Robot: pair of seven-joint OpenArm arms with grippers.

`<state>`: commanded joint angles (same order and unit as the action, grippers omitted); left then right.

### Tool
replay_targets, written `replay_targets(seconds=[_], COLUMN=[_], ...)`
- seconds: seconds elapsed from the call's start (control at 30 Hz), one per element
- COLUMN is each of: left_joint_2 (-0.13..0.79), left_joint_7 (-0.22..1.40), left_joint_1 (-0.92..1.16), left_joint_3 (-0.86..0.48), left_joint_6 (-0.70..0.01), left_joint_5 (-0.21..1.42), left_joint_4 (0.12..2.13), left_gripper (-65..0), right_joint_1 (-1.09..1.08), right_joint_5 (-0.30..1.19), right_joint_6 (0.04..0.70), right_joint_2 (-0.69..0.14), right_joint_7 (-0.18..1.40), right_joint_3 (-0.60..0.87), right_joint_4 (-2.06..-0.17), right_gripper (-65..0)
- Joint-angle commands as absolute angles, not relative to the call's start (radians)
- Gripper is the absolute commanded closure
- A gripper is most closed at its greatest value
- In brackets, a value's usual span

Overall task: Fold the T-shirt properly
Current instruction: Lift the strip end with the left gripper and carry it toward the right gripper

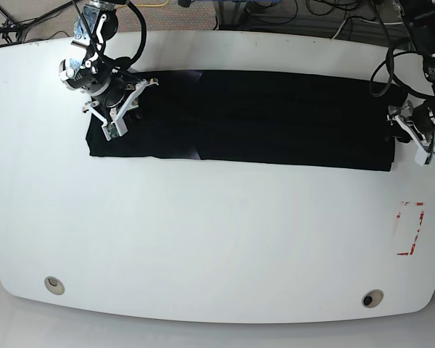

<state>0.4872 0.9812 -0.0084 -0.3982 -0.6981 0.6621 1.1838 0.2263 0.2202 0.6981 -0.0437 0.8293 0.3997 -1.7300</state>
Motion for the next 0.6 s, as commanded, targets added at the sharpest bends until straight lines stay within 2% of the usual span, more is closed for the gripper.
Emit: replay_targets(seconds=[0.23, 0.6], left_joint_2=[0.486, 0.486], left_joint_7=[1.053, 1.055], left_joint_1=[0.012, 0.081], left_joint_3=[-0.395, -0.390], left_joint_6=[-0.698, -0.698], left_joint_5=[0.662, 0.662], left_joint_4=[1.245, 1.336], left_gripper=[-42.2, -42.1], right_joint_1=[0.226, 0.226], right_joint_5=[0.222, 0.222], right_joint_6=[0.698, 0.698], right_joint_2=[-0.044, -0.042], right_joint_7=[0.829, 0.829], right_joint_3=[0.401, 0.401], right_joint_4=[-1.730, -1.727], right_gripper=[-8.9, -8.9])
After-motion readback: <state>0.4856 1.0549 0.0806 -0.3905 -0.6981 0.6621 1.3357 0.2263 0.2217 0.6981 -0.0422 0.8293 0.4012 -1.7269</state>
